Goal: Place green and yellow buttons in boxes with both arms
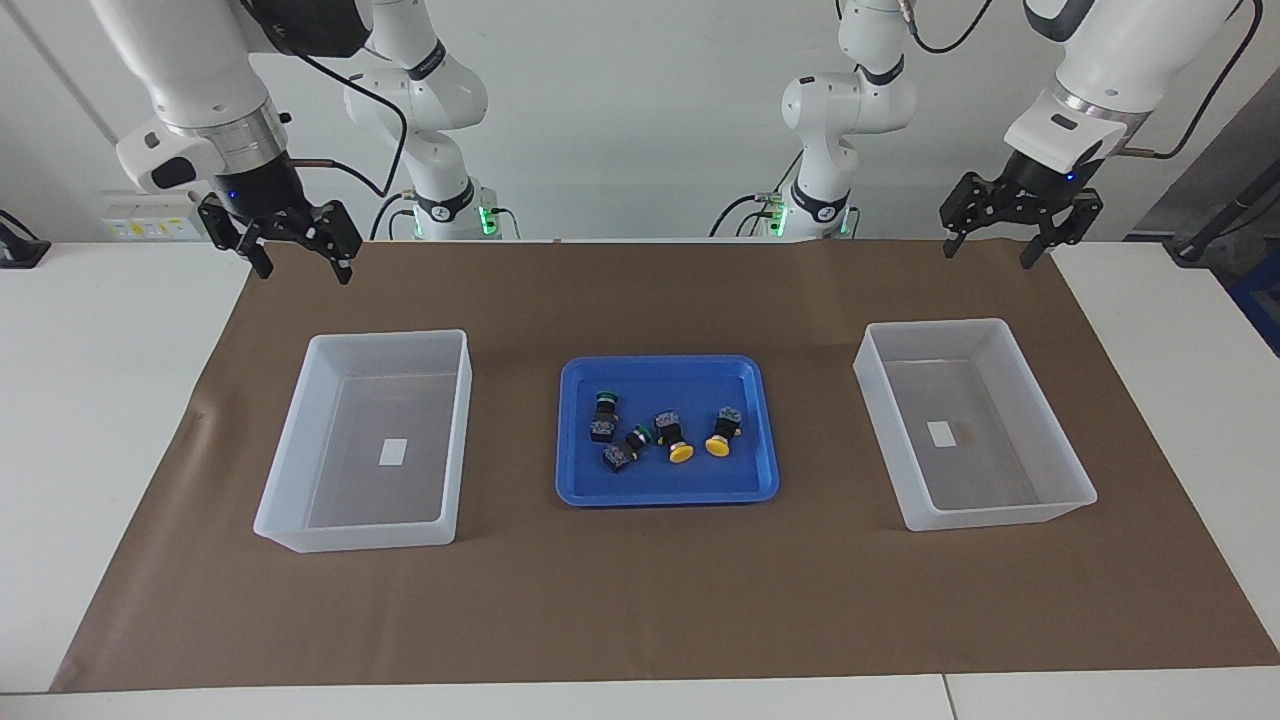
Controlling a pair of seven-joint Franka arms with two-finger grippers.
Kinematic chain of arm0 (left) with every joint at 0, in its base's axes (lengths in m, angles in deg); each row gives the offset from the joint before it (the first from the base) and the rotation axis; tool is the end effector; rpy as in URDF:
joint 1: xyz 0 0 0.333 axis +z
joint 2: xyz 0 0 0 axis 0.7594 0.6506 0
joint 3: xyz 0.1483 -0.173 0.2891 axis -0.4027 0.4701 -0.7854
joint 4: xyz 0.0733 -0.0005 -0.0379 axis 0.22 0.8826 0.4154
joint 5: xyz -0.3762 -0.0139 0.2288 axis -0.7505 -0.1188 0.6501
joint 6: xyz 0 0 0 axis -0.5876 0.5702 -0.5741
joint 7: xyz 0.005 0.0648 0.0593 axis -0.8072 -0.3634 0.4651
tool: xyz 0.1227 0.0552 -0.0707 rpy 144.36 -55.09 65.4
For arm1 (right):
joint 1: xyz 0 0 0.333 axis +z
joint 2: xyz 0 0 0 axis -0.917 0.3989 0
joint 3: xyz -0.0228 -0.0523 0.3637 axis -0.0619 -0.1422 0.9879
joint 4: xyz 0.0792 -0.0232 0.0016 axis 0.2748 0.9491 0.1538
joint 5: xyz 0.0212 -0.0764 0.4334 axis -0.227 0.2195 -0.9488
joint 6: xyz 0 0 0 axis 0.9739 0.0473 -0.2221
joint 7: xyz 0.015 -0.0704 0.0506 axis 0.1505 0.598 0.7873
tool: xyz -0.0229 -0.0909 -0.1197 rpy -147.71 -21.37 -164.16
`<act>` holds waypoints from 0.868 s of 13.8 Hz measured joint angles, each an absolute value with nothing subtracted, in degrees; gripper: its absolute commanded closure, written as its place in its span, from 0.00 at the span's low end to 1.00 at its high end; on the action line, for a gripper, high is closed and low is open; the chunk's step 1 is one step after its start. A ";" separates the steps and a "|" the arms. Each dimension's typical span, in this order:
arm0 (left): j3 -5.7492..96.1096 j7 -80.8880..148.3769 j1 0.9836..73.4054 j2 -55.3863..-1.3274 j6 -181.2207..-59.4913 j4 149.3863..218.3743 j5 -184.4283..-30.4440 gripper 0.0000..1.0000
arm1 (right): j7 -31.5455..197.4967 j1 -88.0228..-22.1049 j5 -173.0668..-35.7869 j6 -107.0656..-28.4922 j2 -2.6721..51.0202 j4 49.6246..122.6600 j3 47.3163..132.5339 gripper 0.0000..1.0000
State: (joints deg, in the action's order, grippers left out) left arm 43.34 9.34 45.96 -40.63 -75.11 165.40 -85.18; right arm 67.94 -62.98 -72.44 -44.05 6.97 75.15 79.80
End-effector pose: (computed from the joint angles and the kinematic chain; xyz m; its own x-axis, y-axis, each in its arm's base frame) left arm 0.5948 -0.0562 0.6552 0.9686 -0.2320 0.0892 -0.2360 -0.9710 0.0376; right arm 0.5994 0.0021 0.6348 0.9925 -0.1094 0.0542 -0.1105 -0.9937 0.0163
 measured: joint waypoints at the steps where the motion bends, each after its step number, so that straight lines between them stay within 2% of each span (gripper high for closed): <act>1: 43.38 9.35 45.38 -40.79 -76.96 166.50 -85.18 0.00 | 67.94 -62.98 -72.44 -44.05 6.97 75.15 79.80 0.00; 6: 43.60 9.42 40.86 -41.21 -84.37 172.62 -85.18 0.00 | 67.94 -62.98 -72.44 -44.05 6.97 75.15 79.80 0.00; 12: 43.74 11.68 33.66 -40.44 -99.76 184.90 -85.18 0.00 | 67.94 -62.98 -72.44 -44.05 6.97 75.15 79.80 0.00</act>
